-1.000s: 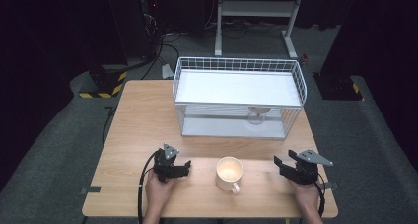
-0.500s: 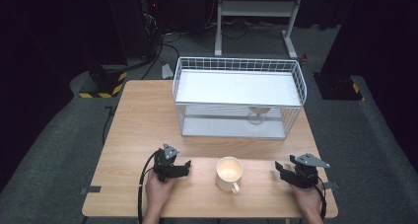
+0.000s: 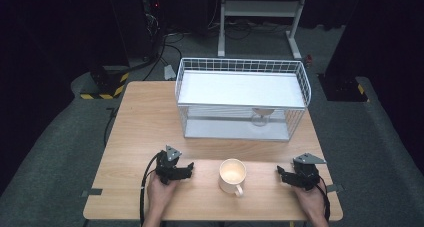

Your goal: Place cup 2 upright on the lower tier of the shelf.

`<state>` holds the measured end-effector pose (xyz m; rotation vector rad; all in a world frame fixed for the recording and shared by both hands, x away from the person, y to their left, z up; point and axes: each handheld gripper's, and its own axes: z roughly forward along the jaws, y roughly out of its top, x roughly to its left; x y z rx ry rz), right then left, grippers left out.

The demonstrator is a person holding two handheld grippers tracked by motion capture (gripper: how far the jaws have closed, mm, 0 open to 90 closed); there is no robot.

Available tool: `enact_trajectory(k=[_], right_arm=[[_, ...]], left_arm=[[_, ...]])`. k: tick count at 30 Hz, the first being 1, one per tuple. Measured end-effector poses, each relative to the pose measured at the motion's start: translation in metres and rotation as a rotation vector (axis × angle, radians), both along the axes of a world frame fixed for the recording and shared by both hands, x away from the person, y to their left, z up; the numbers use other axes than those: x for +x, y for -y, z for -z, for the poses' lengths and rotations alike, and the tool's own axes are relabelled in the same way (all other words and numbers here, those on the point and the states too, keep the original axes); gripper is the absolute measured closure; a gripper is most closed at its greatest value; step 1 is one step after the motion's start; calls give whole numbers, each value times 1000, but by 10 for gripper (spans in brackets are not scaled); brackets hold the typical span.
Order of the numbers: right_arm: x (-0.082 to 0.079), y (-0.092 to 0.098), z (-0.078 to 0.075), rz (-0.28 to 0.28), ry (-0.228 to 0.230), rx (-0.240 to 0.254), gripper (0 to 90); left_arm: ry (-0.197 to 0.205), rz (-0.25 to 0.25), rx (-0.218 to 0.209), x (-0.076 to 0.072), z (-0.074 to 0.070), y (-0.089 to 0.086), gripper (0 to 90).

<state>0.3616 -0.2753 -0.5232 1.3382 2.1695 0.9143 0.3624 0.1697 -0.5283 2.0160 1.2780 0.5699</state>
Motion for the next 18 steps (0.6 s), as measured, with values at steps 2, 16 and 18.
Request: enact_trajectory(k=[2, 16, 18], right_arm=[[2, -1, 0, -1, -5, 3, 258], [5, -2, 0, -5, -6, 0, 245], [5, -2, 0, -5, -6, 0, 245]], left_arm=[[-4, -10, 0, -1, 0, 0, 149], [12, 36, -22, -15, -10, 7, 131], [16, 59, -48, -18, -13, 9, 118]])
